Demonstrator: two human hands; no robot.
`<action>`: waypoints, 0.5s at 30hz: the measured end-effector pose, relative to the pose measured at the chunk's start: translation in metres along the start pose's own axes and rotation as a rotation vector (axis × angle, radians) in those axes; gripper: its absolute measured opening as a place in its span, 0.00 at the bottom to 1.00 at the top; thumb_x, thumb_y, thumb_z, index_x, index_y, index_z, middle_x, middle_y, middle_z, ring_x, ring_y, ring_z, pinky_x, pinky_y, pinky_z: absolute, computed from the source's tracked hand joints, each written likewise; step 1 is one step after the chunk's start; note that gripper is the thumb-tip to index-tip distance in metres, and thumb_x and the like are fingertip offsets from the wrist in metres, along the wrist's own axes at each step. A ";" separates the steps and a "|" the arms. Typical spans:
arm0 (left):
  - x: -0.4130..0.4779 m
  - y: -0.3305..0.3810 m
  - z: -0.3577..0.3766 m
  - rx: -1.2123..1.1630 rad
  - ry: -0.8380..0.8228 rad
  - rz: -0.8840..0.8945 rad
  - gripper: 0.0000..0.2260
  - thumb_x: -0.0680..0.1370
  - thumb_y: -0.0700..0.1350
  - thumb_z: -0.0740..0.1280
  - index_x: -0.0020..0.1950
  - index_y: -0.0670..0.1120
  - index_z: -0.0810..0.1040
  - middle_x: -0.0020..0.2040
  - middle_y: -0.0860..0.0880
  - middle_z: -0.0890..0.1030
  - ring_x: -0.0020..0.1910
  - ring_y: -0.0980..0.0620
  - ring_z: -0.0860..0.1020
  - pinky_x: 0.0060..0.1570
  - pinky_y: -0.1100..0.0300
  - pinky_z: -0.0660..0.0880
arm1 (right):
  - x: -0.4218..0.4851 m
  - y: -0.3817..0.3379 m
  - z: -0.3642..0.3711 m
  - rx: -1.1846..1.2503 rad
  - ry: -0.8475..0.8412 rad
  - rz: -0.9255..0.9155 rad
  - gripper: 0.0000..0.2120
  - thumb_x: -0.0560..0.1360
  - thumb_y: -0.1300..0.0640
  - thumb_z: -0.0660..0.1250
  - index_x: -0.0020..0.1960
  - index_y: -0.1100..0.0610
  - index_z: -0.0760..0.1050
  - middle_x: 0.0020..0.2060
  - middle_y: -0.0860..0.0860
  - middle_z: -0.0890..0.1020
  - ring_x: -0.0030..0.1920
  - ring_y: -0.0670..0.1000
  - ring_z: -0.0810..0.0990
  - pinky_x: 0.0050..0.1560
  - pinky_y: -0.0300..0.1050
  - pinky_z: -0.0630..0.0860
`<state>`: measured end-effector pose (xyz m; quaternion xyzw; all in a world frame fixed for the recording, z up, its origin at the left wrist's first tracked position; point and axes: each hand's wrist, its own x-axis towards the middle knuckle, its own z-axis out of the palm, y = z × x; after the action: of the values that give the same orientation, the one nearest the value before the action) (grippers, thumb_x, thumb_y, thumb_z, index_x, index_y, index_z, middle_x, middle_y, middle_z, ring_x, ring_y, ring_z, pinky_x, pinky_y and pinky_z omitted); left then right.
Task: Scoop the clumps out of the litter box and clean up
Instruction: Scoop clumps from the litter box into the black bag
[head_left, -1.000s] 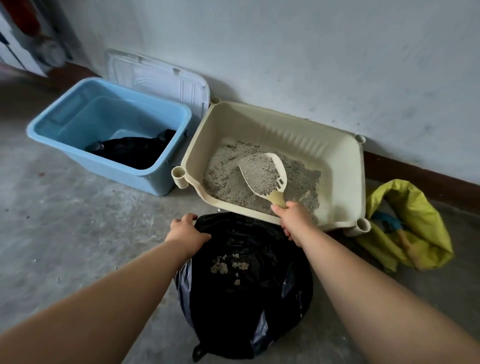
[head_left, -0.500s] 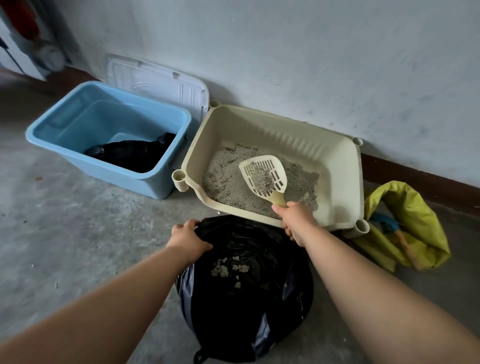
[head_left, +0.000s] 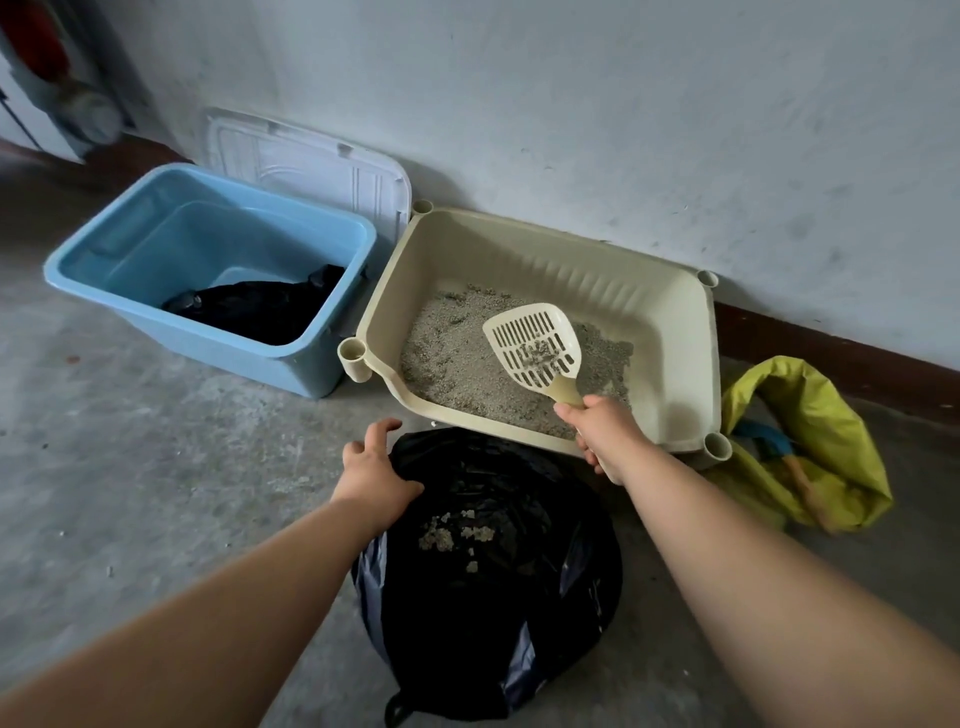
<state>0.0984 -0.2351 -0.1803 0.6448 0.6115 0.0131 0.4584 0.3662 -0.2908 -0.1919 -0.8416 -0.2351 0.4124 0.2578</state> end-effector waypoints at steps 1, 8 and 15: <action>-0.001 -0.001 0.000 0.007 -0.002 0.036 0.31 0.73 0.39 0.70 0.70 0.57 0.60 0.68 0.43 0.62 0.49 0.48 0.71 0.49 0.59 0.72 | -0.001 0.000 0.000 0.000 -0.003 -0.001 0.22 0.76 0.46 0.64 0.67 0.54 0.69 0.28 0.51 0.71 0.23 0.50 0.67 0.24 0.38 0.65; -0.002 -0.020 0.003 0.299 -0.109 0.243 0.14 0.72 0.46 0.71 0.52 0.64 0.74 0.75 0.51 0.54 0.71 0.44 0.61 0.69 0.51 0.65 | -0.020 -0.001 -0.016 -0.085 -0.030 -0.064 0.16 0.76 0.46 0.65 0.57 0.56 0.73 0.27 0.51 0.70 0.21 0.50 0.66 0.25 0.38 0.64; 0.005 -0.025 0.006 0.489 -0.110 0.134 0.33 0.73 0.45 0.69 0.75 0.54 0.61 0.75 0.46 0.49 0.69 0.40 0.66 0.68 0.52 0.67 | -0.051 0.009 -0.027 -0.268 -0.221 -0.144 0.15 0.74 0.46 0.68 0.58 0.49 0.73 0.27 0.51 0.73 0.22 0.49 0.68 0.24 0.39 0.65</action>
<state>0.0841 -0.2387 -0.2017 0.7753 0.5265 -0.1398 0.3196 0.3620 -0.3347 -0.1539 -0.7989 -0.3745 0.4478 0.1448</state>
